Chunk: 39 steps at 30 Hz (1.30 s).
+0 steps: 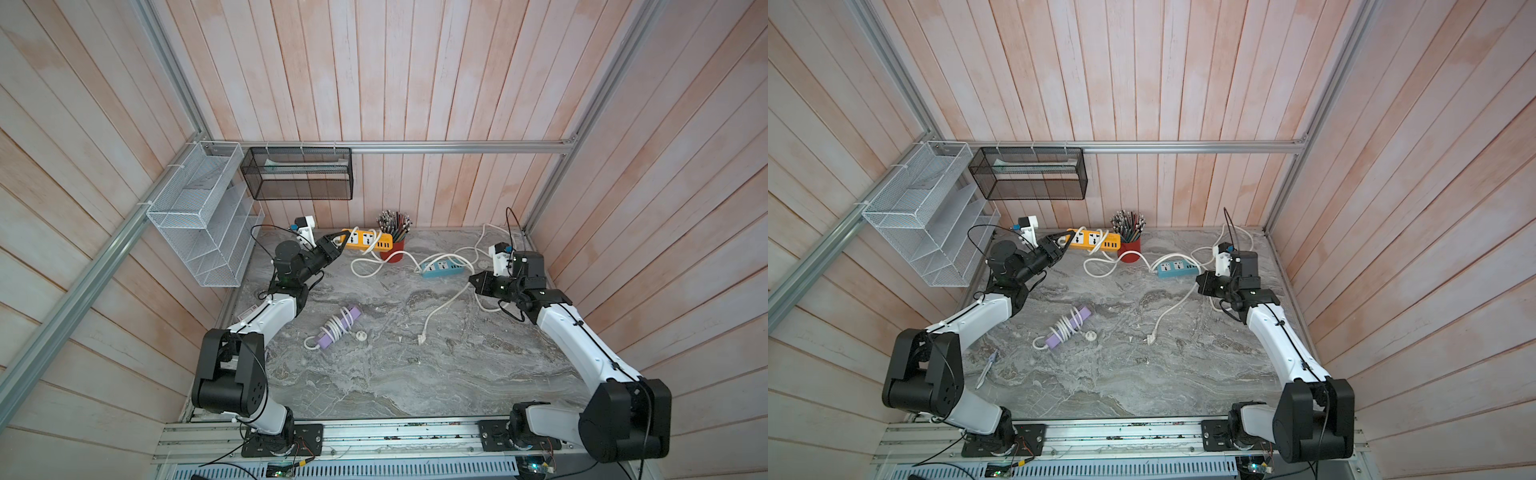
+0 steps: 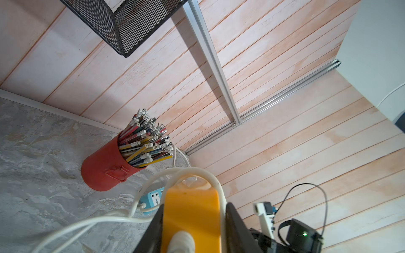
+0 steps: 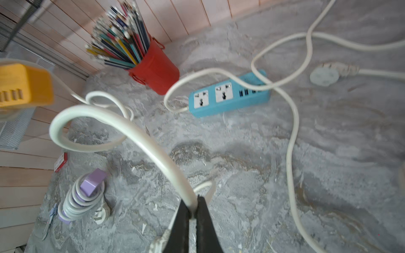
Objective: Unwrap the cord wrapped around the power strip
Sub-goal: Unwrap the power cord from the power strip.
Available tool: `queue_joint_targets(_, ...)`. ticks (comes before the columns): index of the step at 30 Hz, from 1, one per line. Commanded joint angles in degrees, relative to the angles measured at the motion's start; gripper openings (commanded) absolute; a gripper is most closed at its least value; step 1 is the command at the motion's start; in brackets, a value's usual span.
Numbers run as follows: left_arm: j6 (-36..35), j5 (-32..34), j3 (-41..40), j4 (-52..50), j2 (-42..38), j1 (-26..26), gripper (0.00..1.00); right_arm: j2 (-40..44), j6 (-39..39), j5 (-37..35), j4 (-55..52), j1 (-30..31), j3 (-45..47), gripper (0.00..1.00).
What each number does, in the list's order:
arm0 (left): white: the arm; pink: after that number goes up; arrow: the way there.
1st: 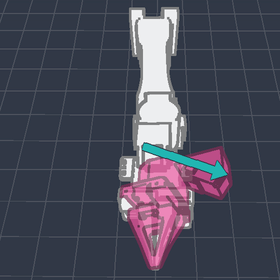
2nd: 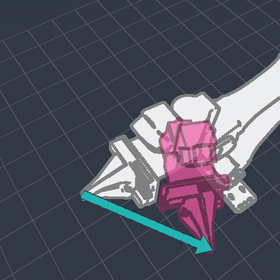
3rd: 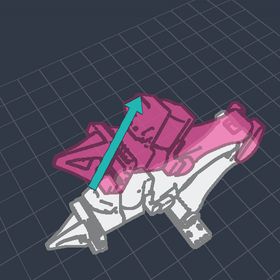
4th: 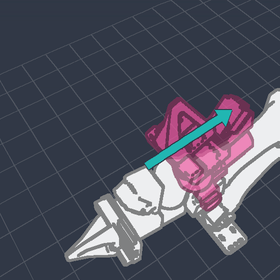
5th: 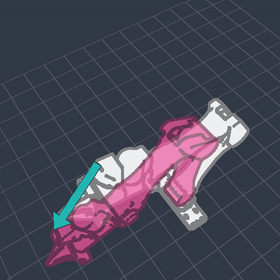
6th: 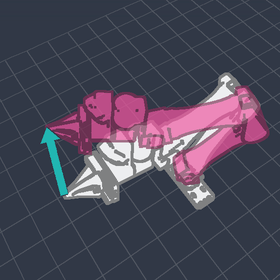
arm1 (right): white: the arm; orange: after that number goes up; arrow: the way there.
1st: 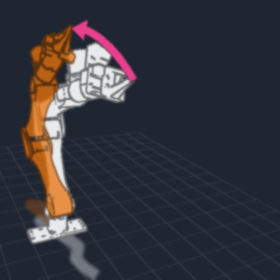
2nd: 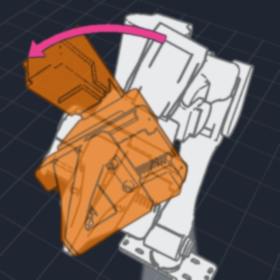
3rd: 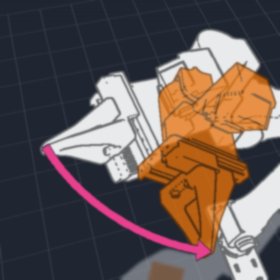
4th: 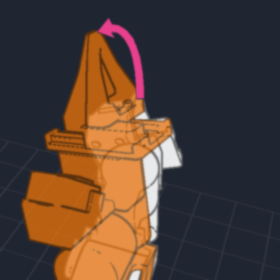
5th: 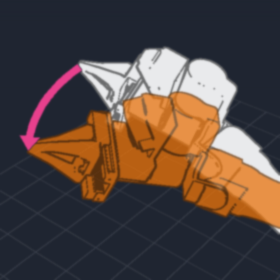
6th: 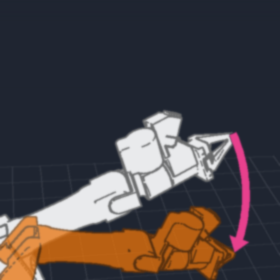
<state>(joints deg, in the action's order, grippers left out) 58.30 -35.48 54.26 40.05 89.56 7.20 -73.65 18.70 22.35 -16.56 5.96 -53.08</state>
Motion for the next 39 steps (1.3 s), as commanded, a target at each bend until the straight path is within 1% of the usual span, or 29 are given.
queue_joint_targets(1,7.15,-2.03,-1.93,10.71,-1.27,-0.13,0.0,-1.67,0.76,-0.15,-0.15,0.94,0.06,0.0)
queue_joint_targets(2,8.94,-2.34,-2.94,12.8,-1.3,-0.11,0.0,-2.9,0.35,-0.17,-0.48,1.25,-0.05,0.02)
queue_joint_targets(3,10.16,-2.68,-3.71,14.16,-1.24,-0.13,0.0,-3.88,0.14,-0.44,-0.49,1.57,-0.17,0.11)
queue_joint_targets(4,11.45,-2.9,-4.55,15.49,-1.26,-0.1,0.0,-4.88,-0.15,-1.08,-0.71,2.13,-0.39,0.34)
queue_joint_targets(5,12.79,-3.08,-5.45,17.01,-1.44,-0.09,0.0,-5.71,-0.47,-2.26,-1.05,2.81,-0.77,0.55)
queue_joint_targets(7,15.2,-3.57,-6.88,19.29,-1.68,-0.04,0.0,-6.5,-0.94,-6.59,-2.33,4.43,-1.89,0.89)
queue_joint_targets(8,16.15,-3.79,-7.58,20.13,-1.96,-0.04,0.0,-6.39,-1.18,-9.14,-3.13,5.2,-2.71,0.98)
queue_joint_targets(11,16.78,-4.3,-8.47,19.54,-3.63,-0.08,0.0,-4.3,-2.58,-14.57,-3.91,7.16,-4.78,0.99)
queue_joint_targets(12,16.54,-4.33,-8.49,18.79,-4.32,-0.04,0.0,-3.3,-3.37,-14.79,-3.57,7.71,-5.36,0.99)
queue_joint_targets(13,16.34,-4.33,-8.52,18.12,-5.08,-0.06,0.0,-1.82,-3.95,-14.26,-2.16,8.6,-5.48,0.98)
queue_joint_targets(15,16.48,-4.55,-8.21,17.01,-5.99,-0.02,0.0,1.34,-3.85,-10.98,3.05,10.23,-4.03,0.99)
queue_joint_targets(17,18.26,-4.68,-8.08,17.94,-6.43,-0.01,0.0,3.75,-3.98,-8.2,8.95,12.68,-2.5,0.99)
queue_joint_targets(20,19.65,-4.77,-7.62,18.53,-7.26,0.0,0.0,4.53,-4.67,-3.22,16.28,15.51,-1.34,0.99)
queue_joint_targets(22,19.11,-4.6,-6.86,16.99,-8.35,-0.02,0.0,2.89,-5.58,0.86,19.55,16.62,-1.06,0.99)
queue_joint_targets(25,18.33,-4.49,-5.59,15.16,-9.43,-0.07,0.0,-1.66,-7.7,4.99,19.81,17.83,-2.32,0.99)
queue_joint_targets(27,19.03,-4.59,-5.22,15.19,-9.69,-0.07,0.0,-3.6,-7.71,4.96,22.75,18.51,-1.09,0.99)
queue_joint_targets(29,19.84,-4.77,-5.12,15.65,-9.89,-0.07,0.0,-4.72,-7.37,5.36,28.04,18.96,1.03,0.99)
queue_joint_targets(31,20.64,-4.67,-5.39,15.94,-10.2,-0.04,0.0,-6.45,-7.82,8.16,32.49,19.28,1.82,0.99)
queue_joint_targets(32,21.17,-4.59,-5.47,16.21,-10.28,0.07,0.0,-7.37,-8.56,8.41,34.92,19.91,2.28,0.98)
queue_joint_targets(33,21.8,-4.59,-5.63,16.56,-10.35,0.09,0.0,-7.84,-9.43,7.99,37.9,20.85,3.14,0.99)
queue_joint_targets(36,23.04,-4.68,-5.75,17.2,-10.61,0.51,0.0,-8.54,-13.74,2.99,49.99,25.56,7.45,0.99)
queue_joint_targets(39,23.62,-4.59,-6.03,17.06,-10.97,0.81,0.0,-11.57,-15.35,-0.18,55.86,27.69,6.92,0.99)
